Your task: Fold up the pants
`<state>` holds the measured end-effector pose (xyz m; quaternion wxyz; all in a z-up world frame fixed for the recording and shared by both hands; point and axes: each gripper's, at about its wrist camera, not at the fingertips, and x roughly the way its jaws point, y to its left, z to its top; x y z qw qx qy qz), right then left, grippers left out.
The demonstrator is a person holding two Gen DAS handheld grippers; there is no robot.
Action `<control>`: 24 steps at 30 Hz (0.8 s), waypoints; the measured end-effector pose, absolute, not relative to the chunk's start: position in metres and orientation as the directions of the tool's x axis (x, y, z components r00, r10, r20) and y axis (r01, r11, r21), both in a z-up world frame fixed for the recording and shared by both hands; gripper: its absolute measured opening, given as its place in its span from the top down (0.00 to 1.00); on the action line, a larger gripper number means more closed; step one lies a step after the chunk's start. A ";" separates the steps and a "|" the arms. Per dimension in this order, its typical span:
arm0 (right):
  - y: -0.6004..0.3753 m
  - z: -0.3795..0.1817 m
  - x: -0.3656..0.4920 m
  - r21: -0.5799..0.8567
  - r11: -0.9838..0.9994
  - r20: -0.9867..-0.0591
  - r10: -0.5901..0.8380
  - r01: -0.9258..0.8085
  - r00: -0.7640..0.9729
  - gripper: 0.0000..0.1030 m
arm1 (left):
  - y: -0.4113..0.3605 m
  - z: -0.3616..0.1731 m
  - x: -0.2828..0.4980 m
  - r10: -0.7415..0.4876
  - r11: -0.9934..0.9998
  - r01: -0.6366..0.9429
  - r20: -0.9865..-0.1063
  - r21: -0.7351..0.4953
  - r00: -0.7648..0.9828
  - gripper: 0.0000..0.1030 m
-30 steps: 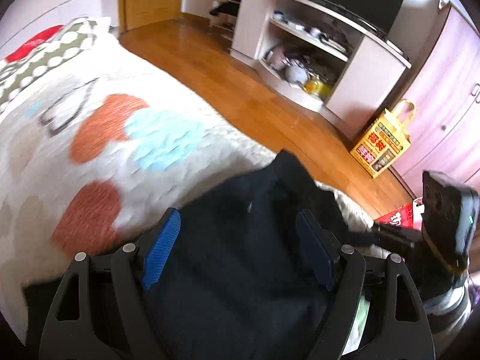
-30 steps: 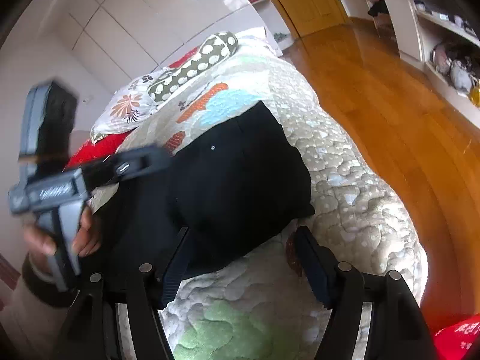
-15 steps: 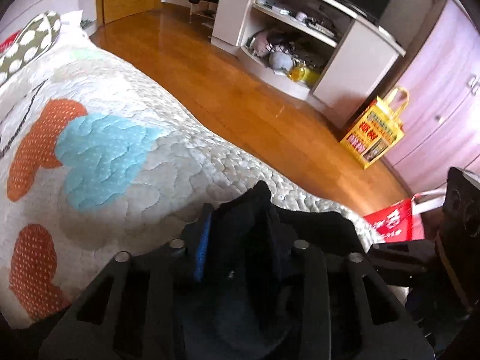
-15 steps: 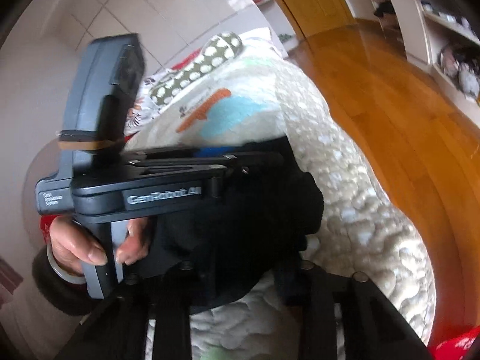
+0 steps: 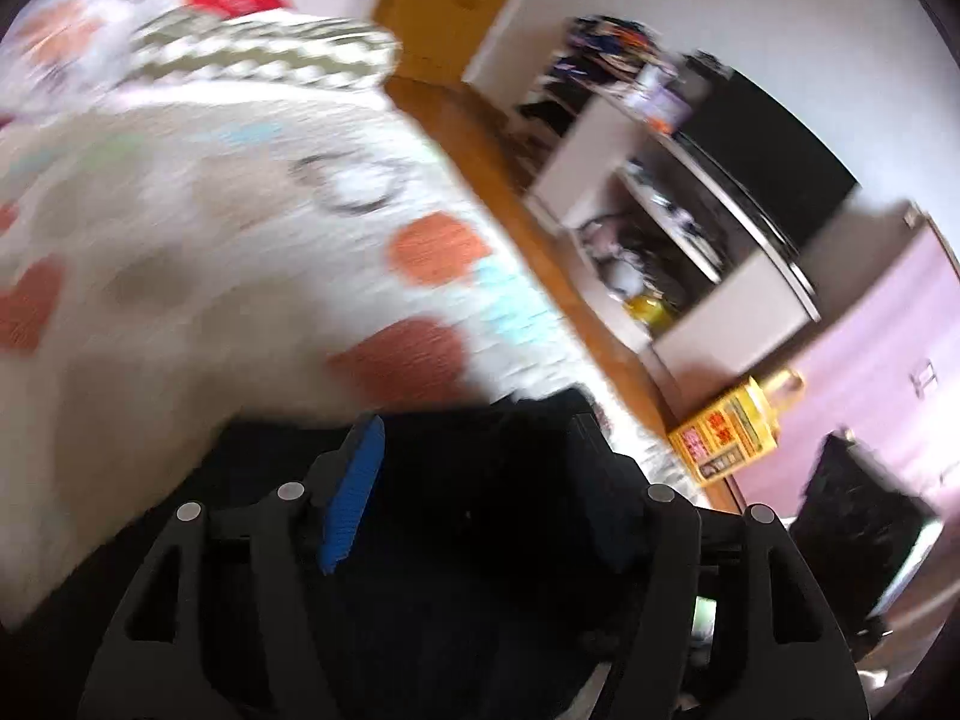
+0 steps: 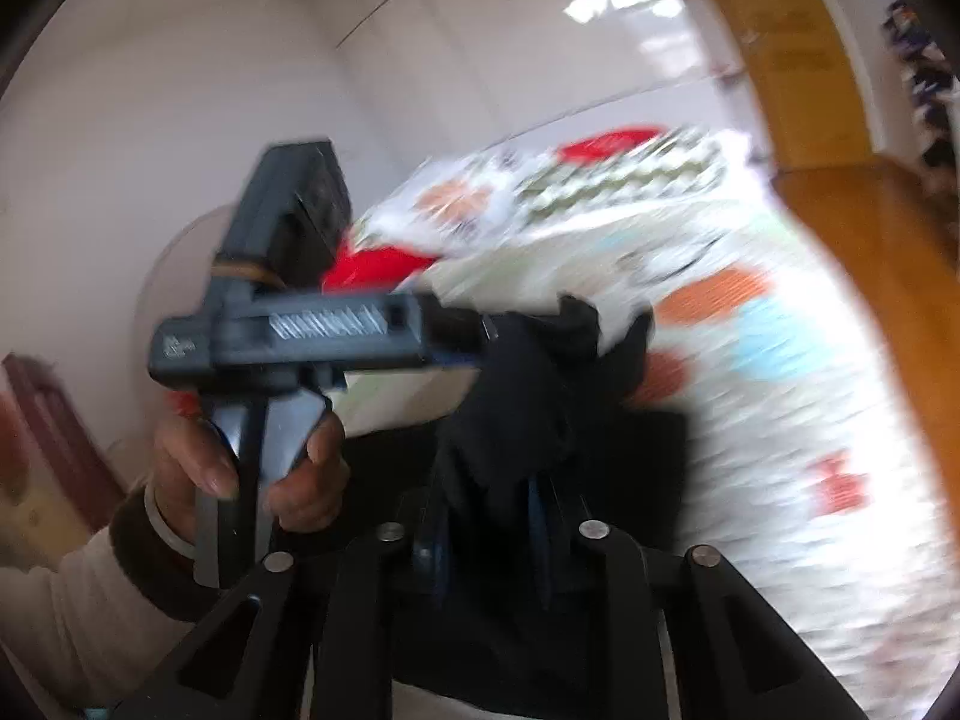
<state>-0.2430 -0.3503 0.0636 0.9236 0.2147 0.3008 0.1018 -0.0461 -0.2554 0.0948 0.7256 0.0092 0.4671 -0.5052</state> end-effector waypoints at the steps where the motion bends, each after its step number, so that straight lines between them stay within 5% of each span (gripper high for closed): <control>1: -0.339 0.051 -0.238 0.484 0.873 -0.550 0.357 -0.061 0.755 0.70 | -0.242 0.089 -0.044 -0.715 0.511 0.725 -0.696 -0.463 0.059 0.39; 8: -0.359 0.047 -0.277 0.548 0.836 -0.517 0.365 -0.028 0.774 0.66 | -0.185 0.064 -0.067 -0.706 0.564 0.659 -0.704 -0.498 0.073 0.38; 11: -0.373 0.052 -0.277 0.498 0.866 -0.550 0.273 0.047 0.789 0.65 | -0.187 0.060 -0.084 -0.705 0.558 0.661 -0.707 -0.502 0.058 0.38; 22: -0.335 0.025 -0.260 0.418 0.908 -0.634 0.314 -0.029 0.707 0.64 | -0.224 0.041 -0.101 -0.687 0.565 0.659 -0.725 -0.497 0.042 0.37; 23: -0.335 0.024 -0.260 0.427 0.904 -0.626 0.319 -0.029 0.712 0.64 | -0.231 0.042 -0.102 -0.685 0.553 0.675 -0.728 -0.489 0.034 0.40; 24: -0.336 0.025 -0.261 0.436 0.900 -0.622 0.324 -0.029 0.713 0.64 | -0.237 0.043 -0.103 -0.682 0.543 0.688 -0.731 -0.482 0.026 0.63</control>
